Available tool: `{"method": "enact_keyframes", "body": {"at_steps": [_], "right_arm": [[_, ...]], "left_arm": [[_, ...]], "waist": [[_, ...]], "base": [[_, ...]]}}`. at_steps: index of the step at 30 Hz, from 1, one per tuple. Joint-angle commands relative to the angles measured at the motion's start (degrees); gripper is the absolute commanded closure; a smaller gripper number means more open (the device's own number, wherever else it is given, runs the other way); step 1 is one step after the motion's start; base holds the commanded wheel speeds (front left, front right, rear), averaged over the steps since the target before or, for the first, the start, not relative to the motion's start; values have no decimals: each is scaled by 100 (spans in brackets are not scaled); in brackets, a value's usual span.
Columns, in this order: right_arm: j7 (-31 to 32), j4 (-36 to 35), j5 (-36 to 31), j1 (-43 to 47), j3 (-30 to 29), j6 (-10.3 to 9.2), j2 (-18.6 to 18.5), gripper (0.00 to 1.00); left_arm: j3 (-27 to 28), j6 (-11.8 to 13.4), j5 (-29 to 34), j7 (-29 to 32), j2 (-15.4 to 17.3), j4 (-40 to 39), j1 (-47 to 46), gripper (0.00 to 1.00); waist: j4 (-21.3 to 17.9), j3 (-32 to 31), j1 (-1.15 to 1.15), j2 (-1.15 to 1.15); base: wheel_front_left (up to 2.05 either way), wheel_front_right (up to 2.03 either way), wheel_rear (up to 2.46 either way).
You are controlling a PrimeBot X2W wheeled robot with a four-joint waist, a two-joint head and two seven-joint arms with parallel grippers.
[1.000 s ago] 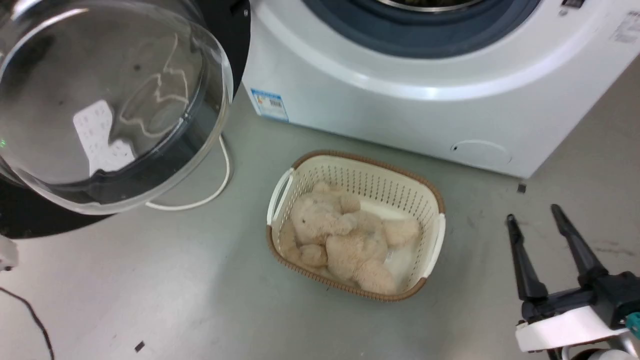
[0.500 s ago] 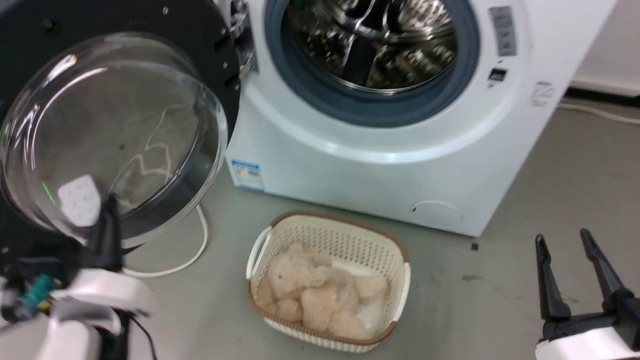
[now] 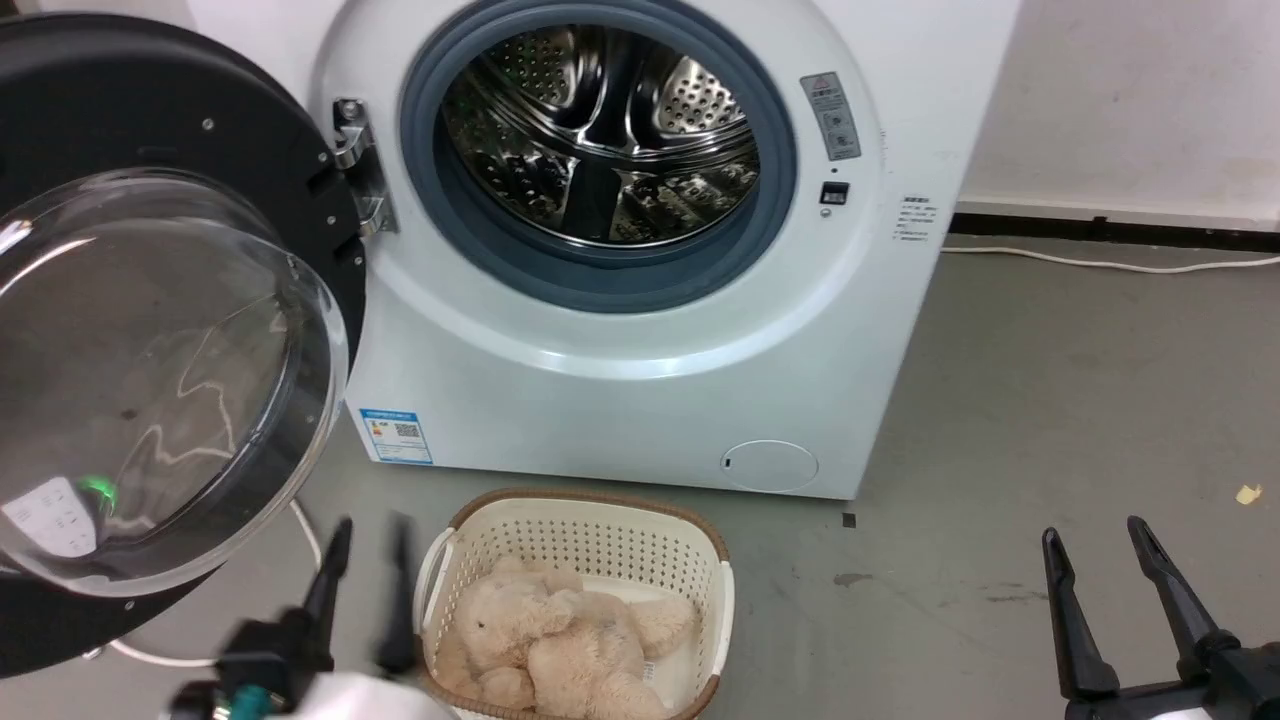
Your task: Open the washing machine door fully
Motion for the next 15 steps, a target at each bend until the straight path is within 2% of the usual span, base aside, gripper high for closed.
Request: {"method": "enact_keyframes", "body": {"at_steps": [1,4,10,15], "right_arm": [[-25,-17,42,76,16,3,18,0],[-25,-2,83,100,38,3,19,0],[-26,63,137,104,74,3,19,0],[-26,97,184,87,91,3,19,0]], "left_arm": [[-64,15,67,-49,-38,19,131,0],[-236,27,301,-62,-66,144,250,0],[-407,221,711,-71,-149,145,399,0],[-381,200,796,-72,-169,174,438,0]], "waist": [[-29,-17,1,0],[-51,-33,1,0],[-56,-61,1,0],[-34,-61,1,0]], "base": [[0,0,0],[0,0,0],[0,0,0],[0,0,0]]}}
